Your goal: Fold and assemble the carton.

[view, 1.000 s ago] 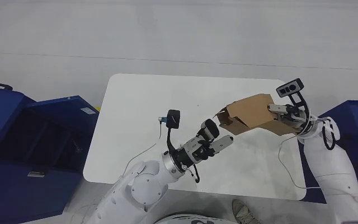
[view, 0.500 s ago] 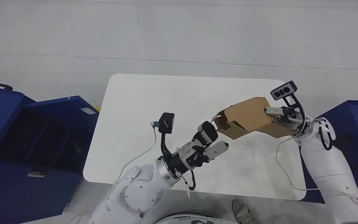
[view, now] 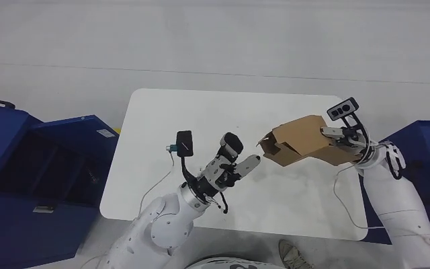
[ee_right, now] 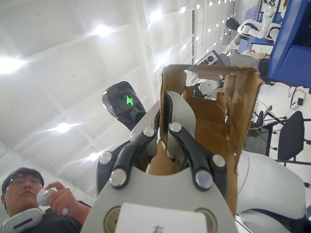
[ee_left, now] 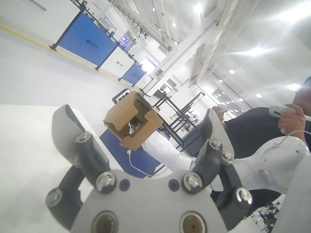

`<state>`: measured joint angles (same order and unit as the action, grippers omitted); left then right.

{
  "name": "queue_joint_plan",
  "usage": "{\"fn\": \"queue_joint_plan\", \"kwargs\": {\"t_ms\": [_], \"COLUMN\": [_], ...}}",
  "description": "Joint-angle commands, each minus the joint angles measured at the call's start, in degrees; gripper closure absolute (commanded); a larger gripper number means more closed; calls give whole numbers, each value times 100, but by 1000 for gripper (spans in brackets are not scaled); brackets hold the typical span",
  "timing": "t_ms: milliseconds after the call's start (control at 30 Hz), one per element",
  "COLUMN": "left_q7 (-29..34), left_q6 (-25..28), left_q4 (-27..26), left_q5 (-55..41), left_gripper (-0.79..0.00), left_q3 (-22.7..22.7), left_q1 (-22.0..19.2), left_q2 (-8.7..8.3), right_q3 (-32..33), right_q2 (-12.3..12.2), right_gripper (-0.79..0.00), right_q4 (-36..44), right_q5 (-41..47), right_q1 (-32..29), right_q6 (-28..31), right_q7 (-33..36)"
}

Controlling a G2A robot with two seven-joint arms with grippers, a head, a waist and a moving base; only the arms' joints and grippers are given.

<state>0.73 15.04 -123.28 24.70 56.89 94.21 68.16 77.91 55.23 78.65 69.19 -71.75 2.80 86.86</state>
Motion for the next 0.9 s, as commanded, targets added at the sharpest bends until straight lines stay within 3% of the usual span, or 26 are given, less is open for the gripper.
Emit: {"fn": "queue_joint_plan", "kwargs": {"t_ms": [0, 133, 267, 667, 867], "left_q7": [642, 1308, 1523, 1497, 1510], "left_q6": [-515, -1289, -1723, -2211, -2313], "left_q4": [-51, -155, -63, 293, 445], "left_q5": [-435, -407, -265, -452, -621], "left_gripper": [-785, -785, -785, -785, -785], "left_q3": [122, 136, 19, -241, -234], "left_q1": [-63, -148, -303, -820, -887], "left_q2": [-17, -31, -8, 123, 156], "right_q3": [82, 187, 224, 250, 374], "right_q2": [-2, 0, 8, 17, 6], "right_gripper": [0, 0, 0, 0, 0], "right_q4": [71, 110, 153, 357, 360], "right_q5": [43, 155, 135, 176, 361], "right_q1": [-44, -90, -122, -243, -236], "right_q6": [-51, -196, -256, -327, -430], "right_q7": [-29, 64, 114, 114, 114]}}
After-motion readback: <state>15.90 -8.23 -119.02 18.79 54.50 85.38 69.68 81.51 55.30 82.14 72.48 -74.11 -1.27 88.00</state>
